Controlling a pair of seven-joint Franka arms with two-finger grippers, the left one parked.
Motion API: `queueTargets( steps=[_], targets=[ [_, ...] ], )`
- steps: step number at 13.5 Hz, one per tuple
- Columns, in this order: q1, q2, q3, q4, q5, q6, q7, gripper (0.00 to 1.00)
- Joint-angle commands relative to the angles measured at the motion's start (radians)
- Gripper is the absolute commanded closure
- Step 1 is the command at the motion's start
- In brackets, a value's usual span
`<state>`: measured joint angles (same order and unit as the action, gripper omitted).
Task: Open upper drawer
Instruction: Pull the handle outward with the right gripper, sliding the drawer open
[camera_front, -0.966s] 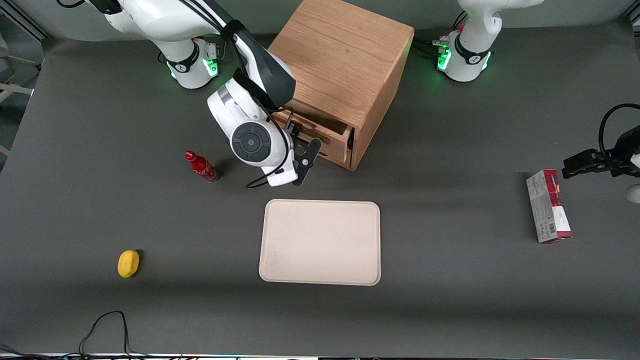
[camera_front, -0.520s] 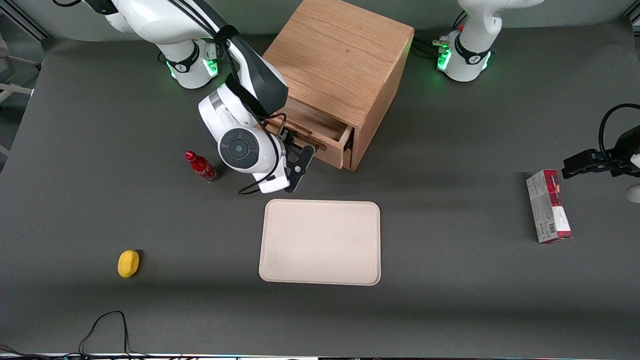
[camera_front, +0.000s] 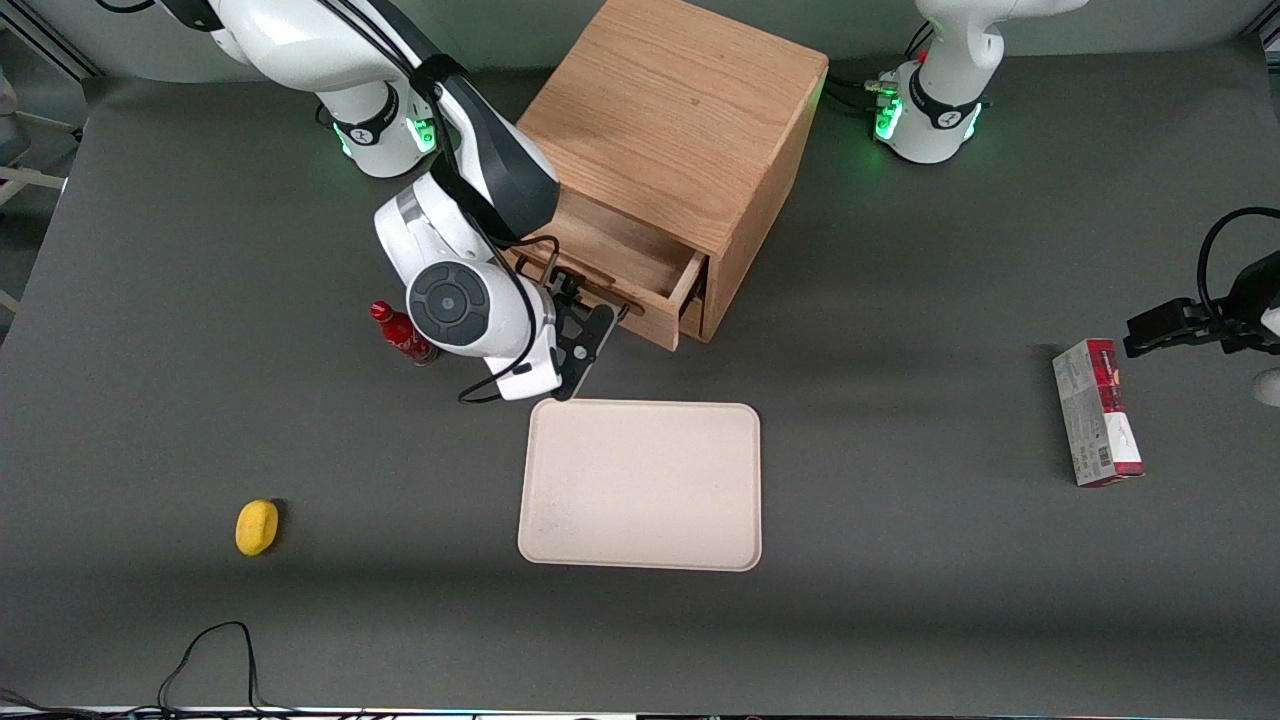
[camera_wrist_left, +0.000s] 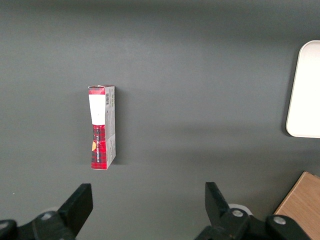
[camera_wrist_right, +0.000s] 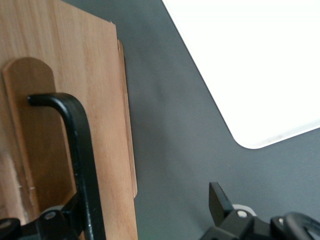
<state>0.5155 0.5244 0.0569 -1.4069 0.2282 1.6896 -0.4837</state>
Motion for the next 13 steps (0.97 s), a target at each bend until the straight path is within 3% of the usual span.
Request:
queueTargets(
  steps=[1,13],
  targets=[
    [-0.017,0.042,-0.002,0.074,-0.012,-0.001,-0.023,0.00],
    [-0.101,0.117,-0.009,0.181,-0.033,0.025,-0.081,0.00]
  ],
)
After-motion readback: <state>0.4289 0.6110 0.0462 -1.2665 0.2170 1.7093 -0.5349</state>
